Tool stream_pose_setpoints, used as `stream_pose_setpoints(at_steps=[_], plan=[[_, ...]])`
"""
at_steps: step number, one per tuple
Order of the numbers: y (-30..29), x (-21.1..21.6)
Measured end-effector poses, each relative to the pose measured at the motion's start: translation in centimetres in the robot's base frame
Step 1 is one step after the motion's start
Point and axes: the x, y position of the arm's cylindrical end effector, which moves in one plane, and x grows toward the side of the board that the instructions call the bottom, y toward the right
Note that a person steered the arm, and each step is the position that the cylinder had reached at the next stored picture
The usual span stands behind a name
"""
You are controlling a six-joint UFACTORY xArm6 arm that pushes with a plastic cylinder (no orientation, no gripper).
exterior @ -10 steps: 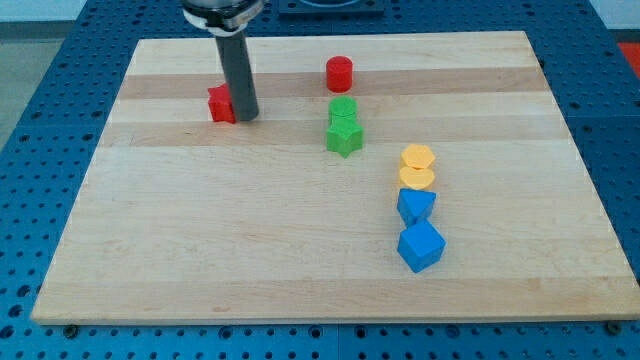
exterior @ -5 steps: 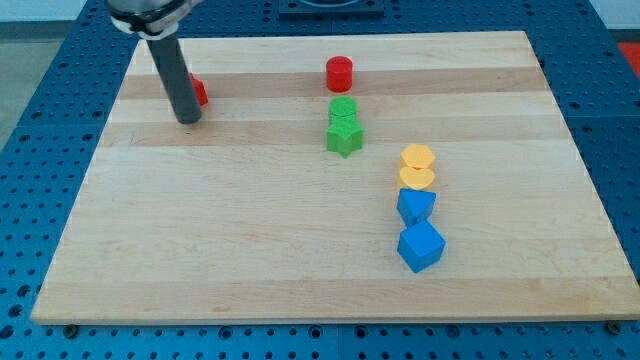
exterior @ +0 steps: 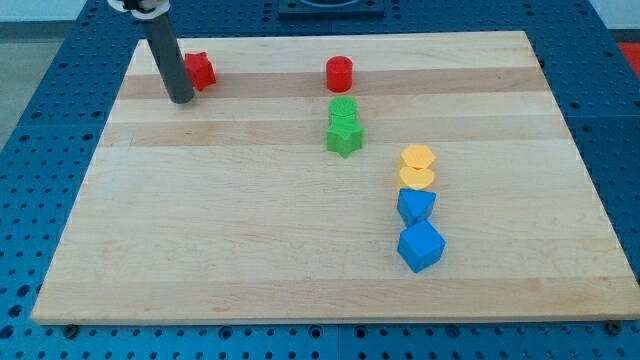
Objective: Move the red star to the top left
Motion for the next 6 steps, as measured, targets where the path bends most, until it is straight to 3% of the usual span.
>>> stream_pose_setpoints(at_steps=[2, 6], plan=[[4.1, -1.7], [-1.6, -4.8]])
